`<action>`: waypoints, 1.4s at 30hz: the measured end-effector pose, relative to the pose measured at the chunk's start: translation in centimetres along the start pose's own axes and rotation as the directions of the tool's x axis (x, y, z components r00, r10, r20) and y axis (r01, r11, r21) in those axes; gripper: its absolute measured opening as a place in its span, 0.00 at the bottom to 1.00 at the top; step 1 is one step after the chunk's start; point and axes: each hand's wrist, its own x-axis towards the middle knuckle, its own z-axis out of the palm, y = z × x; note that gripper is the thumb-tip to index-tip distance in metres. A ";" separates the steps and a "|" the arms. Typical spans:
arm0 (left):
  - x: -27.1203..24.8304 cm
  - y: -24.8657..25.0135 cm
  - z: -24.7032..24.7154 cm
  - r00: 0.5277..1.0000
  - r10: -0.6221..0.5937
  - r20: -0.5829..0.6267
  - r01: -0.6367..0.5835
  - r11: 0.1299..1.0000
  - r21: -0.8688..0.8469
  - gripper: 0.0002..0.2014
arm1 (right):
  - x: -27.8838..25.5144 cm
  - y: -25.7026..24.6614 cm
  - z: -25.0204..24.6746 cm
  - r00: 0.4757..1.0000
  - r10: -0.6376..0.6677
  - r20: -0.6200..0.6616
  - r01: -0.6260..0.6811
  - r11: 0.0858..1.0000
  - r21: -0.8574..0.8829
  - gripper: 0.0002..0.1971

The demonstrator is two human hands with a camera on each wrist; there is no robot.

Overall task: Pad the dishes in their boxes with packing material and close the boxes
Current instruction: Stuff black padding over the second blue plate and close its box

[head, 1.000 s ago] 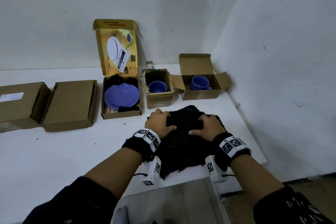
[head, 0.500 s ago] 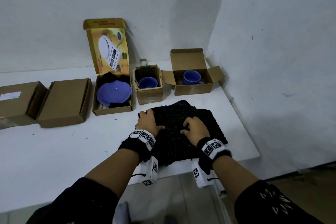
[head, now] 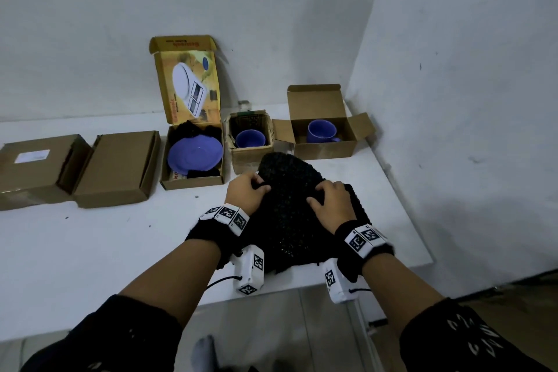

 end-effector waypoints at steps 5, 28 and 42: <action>0.0 0.4 -0.9 0.994 0.045 0.099 -0.009 0.941 -0.338 0.10 | 0.6 -0.4 -0.9 0.988 0.142 0.056 -0.152 0.952 0.266 0.34; 1.1 -5.0 -14.1 0.985 0.144 -0.099 -0.161 0.969 -0.186 0.26 | 4.0 -12.7 -0.7 0.962 -0.262 0.081 0.198 0.867 0.458 0.18; 6.1 -7.7 -20.7 0.938 0.296 0.180 -0.311 0.948 0.065 0.24 | 7.8 -22.9 2.7 0.925 -0.380 0.019 0.342 0.850 0.401 0.06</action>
